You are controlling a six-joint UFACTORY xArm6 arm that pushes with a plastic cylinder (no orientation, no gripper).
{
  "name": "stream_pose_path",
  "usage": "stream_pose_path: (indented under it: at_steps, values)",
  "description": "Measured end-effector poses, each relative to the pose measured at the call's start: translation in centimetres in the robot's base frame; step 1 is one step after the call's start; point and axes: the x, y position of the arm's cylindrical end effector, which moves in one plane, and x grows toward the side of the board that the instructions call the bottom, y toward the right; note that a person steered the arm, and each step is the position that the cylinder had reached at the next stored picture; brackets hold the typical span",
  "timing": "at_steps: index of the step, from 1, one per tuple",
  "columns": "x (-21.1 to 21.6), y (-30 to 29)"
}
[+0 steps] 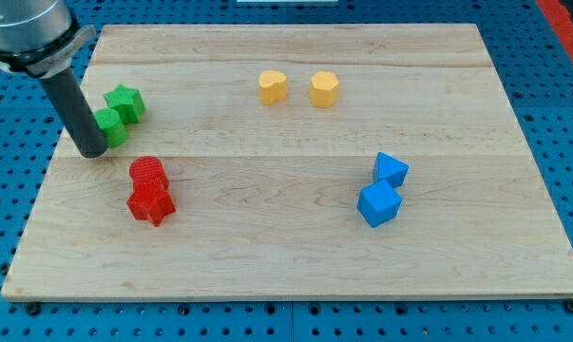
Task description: Place the green circle at the left of the green star
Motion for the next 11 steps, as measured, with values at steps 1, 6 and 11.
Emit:
stream_pose_path:
  at_steps: [1,6,11]
  values:
    - [-3.4,0.5]
    - [-5.3,10.8]
    - [-11.7,0.7]
